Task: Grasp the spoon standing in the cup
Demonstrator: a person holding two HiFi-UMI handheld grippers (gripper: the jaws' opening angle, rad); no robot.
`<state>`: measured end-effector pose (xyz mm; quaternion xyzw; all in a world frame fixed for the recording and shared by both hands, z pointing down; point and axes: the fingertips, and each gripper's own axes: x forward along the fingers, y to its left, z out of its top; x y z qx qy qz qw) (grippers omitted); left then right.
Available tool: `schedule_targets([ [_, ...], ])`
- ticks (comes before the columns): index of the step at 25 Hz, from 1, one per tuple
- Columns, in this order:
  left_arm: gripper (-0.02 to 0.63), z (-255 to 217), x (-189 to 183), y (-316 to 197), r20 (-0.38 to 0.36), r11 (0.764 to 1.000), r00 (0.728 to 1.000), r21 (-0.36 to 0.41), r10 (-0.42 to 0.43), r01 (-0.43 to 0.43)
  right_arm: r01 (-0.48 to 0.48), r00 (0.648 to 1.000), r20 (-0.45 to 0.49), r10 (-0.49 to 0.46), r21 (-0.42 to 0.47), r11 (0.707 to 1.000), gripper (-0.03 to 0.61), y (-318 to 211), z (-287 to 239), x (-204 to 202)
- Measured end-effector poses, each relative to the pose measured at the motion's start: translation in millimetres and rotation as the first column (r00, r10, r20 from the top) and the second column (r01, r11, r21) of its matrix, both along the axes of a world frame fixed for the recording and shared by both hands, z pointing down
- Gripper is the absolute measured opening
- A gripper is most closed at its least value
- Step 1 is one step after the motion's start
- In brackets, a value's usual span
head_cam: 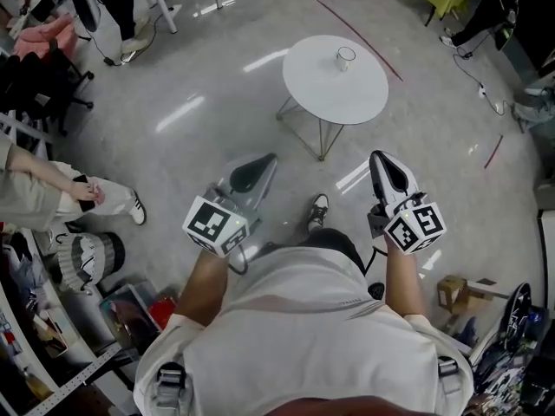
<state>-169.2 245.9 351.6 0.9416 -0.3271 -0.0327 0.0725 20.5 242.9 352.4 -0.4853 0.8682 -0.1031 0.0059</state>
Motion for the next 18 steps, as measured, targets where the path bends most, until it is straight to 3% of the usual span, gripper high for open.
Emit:
schedule_targets([
  [7, 0.002, -4, 23, -68, -0.016, 0.999, 0.999, -0.002, -0.037, 0.037, -0.015, 1.000, 0.020, 0.015, -0.008, 1.000, 0.005, -79, 11, 38],
  [18, 0.002, -20, 128, -211, 0.044, 0.998, 0.997, -0.009, -0.059, 0.059, 0.039, 0.998, 0.059, -0.038, -0.024, 0.999, 0.005, -240, 10, 140],
])
